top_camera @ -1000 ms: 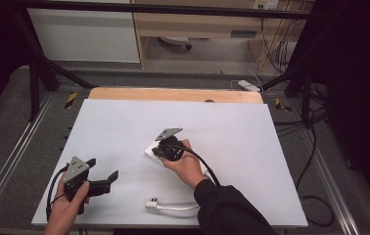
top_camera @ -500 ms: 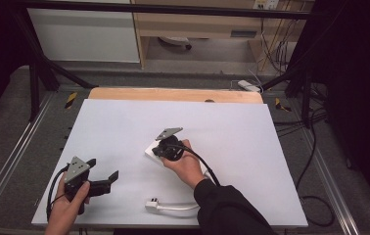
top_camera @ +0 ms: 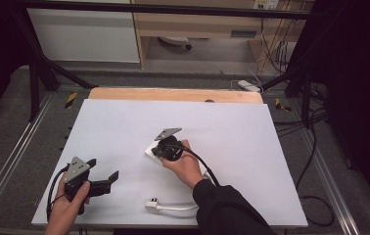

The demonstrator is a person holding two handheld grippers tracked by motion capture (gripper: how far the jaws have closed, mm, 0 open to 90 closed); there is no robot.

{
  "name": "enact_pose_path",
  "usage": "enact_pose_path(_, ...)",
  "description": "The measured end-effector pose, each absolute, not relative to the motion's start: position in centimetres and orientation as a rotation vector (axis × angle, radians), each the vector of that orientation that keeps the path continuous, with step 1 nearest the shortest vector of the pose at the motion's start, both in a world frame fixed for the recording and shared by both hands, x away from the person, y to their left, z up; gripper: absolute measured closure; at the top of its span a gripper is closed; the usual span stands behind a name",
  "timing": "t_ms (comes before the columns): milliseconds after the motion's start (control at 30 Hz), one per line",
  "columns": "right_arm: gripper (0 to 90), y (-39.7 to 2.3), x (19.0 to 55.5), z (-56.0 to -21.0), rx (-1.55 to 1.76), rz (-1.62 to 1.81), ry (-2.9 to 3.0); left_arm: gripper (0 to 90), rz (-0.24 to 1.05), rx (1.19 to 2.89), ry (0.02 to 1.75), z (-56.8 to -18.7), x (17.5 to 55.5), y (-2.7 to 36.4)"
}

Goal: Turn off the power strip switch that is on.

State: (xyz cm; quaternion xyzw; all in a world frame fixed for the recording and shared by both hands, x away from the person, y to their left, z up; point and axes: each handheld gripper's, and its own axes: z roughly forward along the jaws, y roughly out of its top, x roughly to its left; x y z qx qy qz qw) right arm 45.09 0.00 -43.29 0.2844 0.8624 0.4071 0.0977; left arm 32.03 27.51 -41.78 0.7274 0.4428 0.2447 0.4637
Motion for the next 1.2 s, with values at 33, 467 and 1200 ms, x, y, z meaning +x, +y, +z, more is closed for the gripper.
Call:
enact_pose_path(33,90.0,0.0,45.1,-43.3,0.840,1.203,2.556,5.6,0.601,1.787,1.088,-41.8,32.0,27.5)
enact_pose_path(467,90.0,-0.2,44.7,-42.8,0.809,1.267,2.511,5.6,0.601,1.786,1.088,-41.8,32.0,27.6)
enact_pose_path(1200,90.0,-0.9,43.2,-40.9,0.781,1.388,2.428,5.8,0.615,1.784,1.098,-41.8,31.9,27.6)
